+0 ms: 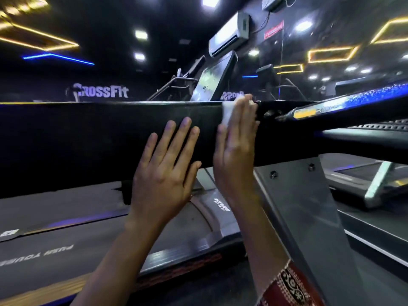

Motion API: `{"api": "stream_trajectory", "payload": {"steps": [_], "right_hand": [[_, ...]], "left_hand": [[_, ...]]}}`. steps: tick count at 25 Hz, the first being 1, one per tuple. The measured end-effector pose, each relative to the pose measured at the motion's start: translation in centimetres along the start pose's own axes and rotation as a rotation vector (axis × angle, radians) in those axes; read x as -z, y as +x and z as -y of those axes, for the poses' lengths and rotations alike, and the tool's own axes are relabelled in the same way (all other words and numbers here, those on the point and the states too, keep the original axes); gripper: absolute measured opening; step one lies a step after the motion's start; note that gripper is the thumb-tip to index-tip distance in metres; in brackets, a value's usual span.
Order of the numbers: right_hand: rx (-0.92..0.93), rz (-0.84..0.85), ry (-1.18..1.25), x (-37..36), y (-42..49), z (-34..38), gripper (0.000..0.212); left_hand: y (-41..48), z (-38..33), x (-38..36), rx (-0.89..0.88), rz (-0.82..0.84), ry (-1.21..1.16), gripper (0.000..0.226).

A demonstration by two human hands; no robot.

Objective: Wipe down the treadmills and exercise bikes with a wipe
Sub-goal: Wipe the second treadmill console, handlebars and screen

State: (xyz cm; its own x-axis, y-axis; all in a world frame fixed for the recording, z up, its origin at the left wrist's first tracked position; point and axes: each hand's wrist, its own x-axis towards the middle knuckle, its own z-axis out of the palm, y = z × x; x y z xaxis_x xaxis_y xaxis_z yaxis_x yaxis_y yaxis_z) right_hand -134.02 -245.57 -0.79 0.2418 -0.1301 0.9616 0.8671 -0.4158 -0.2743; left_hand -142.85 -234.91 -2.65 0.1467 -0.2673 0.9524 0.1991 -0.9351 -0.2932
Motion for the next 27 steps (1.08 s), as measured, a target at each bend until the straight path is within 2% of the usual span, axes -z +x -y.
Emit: {"api": "stream_trajectory", "payload": {"steps": [2, 3, 5, 7, 8, 10, 12, 13, 14, 17, 18, 21, 22, 23, 25, 27], "right_hand": [[0.189, 0.097, -0.048, 0.4, -2.4, -1.1, 0.049], [0.226, 0.113, -0.092, 1.0, -3.8, -2.0, 0.049], [0.131, 0.048, -0.138, 1.3, -4.0, -3.5, 0.052], [-0.061, 0.012, -0.047, 0.7, -1.5, -2.3, 0.059], [-0.086, 0.032, 0.018, 0.6, -0.4, -1.1, 0.061], [0.081, 0.105, 0.064, 0.4, -0.4, 0.5, 0.057], [0.297, 0.173, -0.011, 0.8, -3.0, -0.4, 0.05], [0.322, 0.162, -0.057, 1.0, -4.0, -1.3, 0.049], [0.255, 0.119, -0.058, 1.1, -4.4, -2.0, 0.049], [-0.134, -0.018, 0.068, -0.2, -1.8, 0.2, 0.051], [-0.126, -0.018, 0.101, -0.6, -1.3, 1.9, 0.051], [0.281, 0.125, 0.063, -1.2, -3.5, 3.7, 0.048], [0.371, 0.161, 0.003, -0.8, -4.7, 2.9, 0.048], [0.37, 0.16, -0.05, -0.4, -5.4, 1.7, 0.048], [0.106, 0.044, -0.016, -0.4, -5.0, 0.5, 0.049], [-0.141, -0.041, 0.075, -1.3, -2.6, 2.5, 0.051]], "left_hand": [[-0.1, -0.2, 0.0, 0.004, 0.0, -0.009, 0.048], [-0.2, -0.2, 0.0, 0.0, -0.004, -0.013, 0.047], [-0.2, -0.1, -0.1, -0.003, -0.02, -0.014, 0.047], [-0.2, -0.2, -0.1, 0.004, -0.024, -0.012, 0.047], [-0.3, -0.2, 0.0, 0.001, -0.027, -0.015, 0.047], [-0.2, 0.0, 0.4, -0.007, -0.029, -0.024, 0.046], [-0.5, 0.7, 1.0, 0.007, -0.025, -0.028, 0.046], [-0.6, 1.2, 1.4, 0.018, -0.028, -0.03, 0.046], [-0.8, 1.6, 1.7, 0.029, -0.032, -0.031, 0.046], [-1.5, 2.3, 2.4, 0.055, -0.033, -0.047, 0.047], [-1.7, 2.3, 2.6, 0.067, -0.029, -0.056, 0.047], [-2.3, 2.9, 3.3, 0.084, -0.019, -0.061, 0.047], [-2.6, 3.3, 3.5, 0.086, -0.017, -0.05, 0.047], [-2.9, 3.8, 3.8, 0.089, -0.019, -0.035, 0.046], [-3.5, 4.7, 4.5, 0.102, -0.022, -0.017, 0.046], [-3.9, 5.3, 4.9, 0.126, -0.017, -0.021, 0.045]]}}
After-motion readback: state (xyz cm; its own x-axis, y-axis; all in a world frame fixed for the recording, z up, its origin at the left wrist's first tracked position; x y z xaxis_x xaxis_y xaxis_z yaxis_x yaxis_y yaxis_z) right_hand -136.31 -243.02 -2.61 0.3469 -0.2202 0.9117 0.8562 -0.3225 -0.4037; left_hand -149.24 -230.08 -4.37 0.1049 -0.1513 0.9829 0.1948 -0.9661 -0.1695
